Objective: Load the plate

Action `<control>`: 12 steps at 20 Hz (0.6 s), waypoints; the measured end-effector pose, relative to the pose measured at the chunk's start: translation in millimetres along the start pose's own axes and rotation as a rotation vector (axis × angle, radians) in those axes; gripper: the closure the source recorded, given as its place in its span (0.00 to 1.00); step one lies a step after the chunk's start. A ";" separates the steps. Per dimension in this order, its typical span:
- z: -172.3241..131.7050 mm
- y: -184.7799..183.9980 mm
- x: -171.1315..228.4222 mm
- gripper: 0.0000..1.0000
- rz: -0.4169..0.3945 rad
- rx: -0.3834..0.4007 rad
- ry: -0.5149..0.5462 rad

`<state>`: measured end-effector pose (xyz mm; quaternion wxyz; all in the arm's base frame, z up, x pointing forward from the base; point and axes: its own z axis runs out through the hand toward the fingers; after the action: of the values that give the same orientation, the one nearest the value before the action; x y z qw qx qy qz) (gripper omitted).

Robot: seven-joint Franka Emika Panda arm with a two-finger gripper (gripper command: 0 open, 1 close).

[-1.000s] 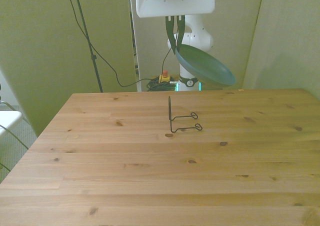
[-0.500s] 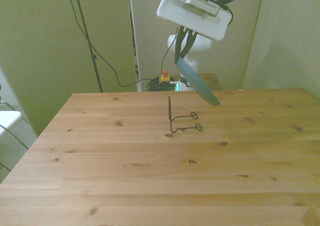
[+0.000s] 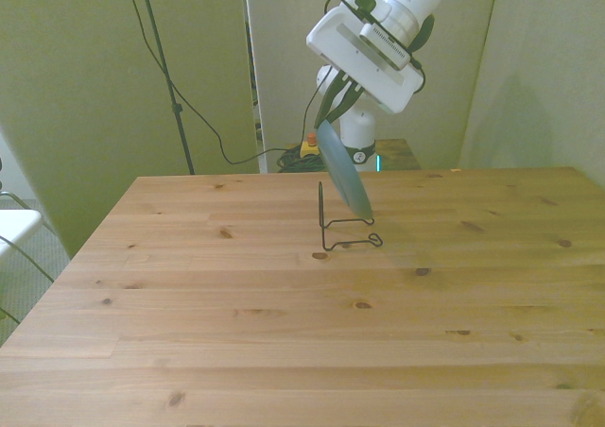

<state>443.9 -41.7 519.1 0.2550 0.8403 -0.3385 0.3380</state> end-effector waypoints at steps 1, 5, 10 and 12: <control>4.0 -0.1 -7.0 1.00 0.008 -0.012 0.010; 14.1 -10.2 -21.6 1.00 0.038 -0.028 0.026; 18.7 -21.7 -36.8 1.00 0.048 -0.042 0.024; 17.3 -23.9 -42.6 1.00 0.043 -0.042 0.021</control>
<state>445.4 -20.9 471.7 0.2690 0.8236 -0.3610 0.3451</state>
